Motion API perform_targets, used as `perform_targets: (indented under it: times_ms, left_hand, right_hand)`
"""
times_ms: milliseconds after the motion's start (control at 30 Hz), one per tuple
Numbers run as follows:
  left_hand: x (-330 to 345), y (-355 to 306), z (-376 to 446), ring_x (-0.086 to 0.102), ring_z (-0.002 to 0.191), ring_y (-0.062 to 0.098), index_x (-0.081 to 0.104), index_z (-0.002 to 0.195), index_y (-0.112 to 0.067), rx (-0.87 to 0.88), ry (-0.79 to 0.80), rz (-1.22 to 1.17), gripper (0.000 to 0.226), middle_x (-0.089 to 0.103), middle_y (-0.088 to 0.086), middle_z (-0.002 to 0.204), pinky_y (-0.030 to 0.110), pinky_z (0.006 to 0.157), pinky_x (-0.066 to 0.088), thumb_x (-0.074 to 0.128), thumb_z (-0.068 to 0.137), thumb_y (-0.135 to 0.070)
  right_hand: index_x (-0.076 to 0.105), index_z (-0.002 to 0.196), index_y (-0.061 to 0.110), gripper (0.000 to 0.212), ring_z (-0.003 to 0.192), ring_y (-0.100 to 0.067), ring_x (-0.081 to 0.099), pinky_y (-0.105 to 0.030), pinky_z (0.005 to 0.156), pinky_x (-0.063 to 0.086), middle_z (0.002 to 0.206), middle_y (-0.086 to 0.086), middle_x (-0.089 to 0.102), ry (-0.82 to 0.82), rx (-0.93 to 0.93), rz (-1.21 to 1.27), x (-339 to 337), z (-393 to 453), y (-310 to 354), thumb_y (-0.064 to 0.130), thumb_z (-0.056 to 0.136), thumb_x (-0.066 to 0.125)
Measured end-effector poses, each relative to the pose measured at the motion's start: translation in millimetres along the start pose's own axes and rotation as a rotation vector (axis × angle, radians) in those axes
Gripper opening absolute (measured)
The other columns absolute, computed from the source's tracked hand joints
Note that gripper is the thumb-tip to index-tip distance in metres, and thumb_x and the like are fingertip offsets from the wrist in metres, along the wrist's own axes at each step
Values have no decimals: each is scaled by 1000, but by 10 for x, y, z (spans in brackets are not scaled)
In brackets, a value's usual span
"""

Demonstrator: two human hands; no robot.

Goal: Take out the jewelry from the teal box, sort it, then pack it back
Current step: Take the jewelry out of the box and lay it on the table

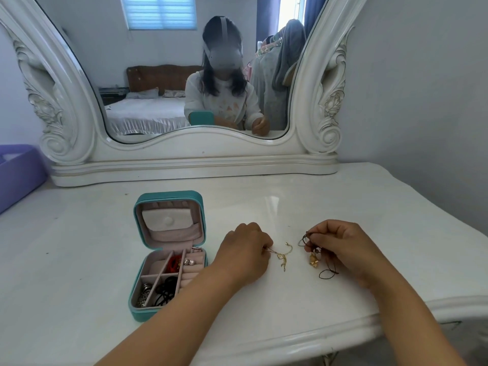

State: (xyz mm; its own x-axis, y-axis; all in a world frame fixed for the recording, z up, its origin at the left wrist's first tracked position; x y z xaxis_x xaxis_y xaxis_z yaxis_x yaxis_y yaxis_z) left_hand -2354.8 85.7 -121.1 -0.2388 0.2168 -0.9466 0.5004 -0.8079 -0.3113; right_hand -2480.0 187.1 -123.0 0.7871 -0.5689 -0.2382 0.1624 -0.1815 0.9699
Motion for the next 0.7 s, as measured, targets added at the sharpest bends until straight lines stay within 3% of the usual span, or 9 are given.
perform_targets:
  times_ms: [100, 233, 300, 433, 533, 633, 700]
  left_hand:
    - [-13, 17, -6, 47, 111, 23, 61, 115, -21, -8, -14, -20, 28, 56, 3, 116, 32, 92, 40, 46, 91, -21]
    - [-18, 11, -12, 48, 111, 22, 61, 116, -22, 3, -31, -36, 29, 56, 2, 116, 33, 93, 39, 46, 91, -20]
    - [-20, -11, -19, 47, 110, 21, 60, 116, -23, 21, -55, -46, 29, 56, 0, 117, 32, 93, 38, 47, 90, -21]
    - [-47, -205, -44, 47, 108, 18, 61, 113, -24, 118, -117, -126, 27, 56, -3, 114, 26, 88, 35, 52, 87, -23]
    - [56, -503, -69, 47, 109, 20, 60, 117, -22, 279, -55, -182, 36, 58, 0, 118, 31, 92, 37, 42, 86, -22]
    - [217, -688, -64, 47, 115, 24, 55, 125, -20, 377, 27, -163, 50, 56, -1, 129, 37, 96, 37, 31, 82, -15]
    - [273, -704, -45, 45, 119, 24, 52, 128, -19, 383, 49, -168, 53, 54, -1, 134, 39, 99, 36, 28, 82, -13]
  right_hand:
    - [73, 77, 19, 12, 57, -7, 55, -20, 57, 40, 68, 5, 67, -117, -1, -150, -105, 56, -59, 12, 81, 65]
    - [69, 89, 22, 15, 65, -8, 54, -17, 58, 38, 77, 9, 60, -184, -38, -332, -161, 49, 6, 12, 85, 59]
    - [67, 84, 20, 6, 65, -7, 53, -18, 57, 38, 83, 8, 62, -203, -63, -385, -201, 0, 53, 20, 84, 61]
    - [57, 84, 23, 39, 73, -10, 54, -26, 60, 38, 83, 6, 58, -145, 10, -570, -249, -135, -26, 51, 63, 74]
    - [53, 90, 26, 39, 72, -9, 51, -27, 61, 37, 81, 8, 52, -62, 56, -698, -224, -172, -124, 44, 63, 75]
    - [60, 74, 27, 11, 65, -9, 52, -27, 59, 40, 70, 8, 56, -69, 7, -675, -240, -139, -92, 26, 69, 70]
    - [64, 66, 26, 10, 59, -9, 51, -26, 57, 40, 62, 7, 57, -85, -26, -642, -272, -100, -71, 18, 72, 67]
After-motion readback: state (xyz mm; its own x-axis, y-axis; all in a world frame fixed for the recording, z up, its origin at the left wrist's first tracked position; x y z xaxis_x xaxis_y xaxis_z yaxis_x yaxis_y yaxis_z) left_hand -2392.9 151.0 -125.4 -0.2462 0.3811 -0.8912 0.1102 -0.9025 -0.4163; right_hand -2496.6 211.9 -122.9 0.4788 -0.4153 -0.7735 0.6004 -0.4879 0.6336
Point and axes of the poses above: each hand's wrist, its own z-axis towards the middle knuckle, its own x-axis out of the palm, y = z × x, the point moved 10 cm from there along z, towards the middle knuckle
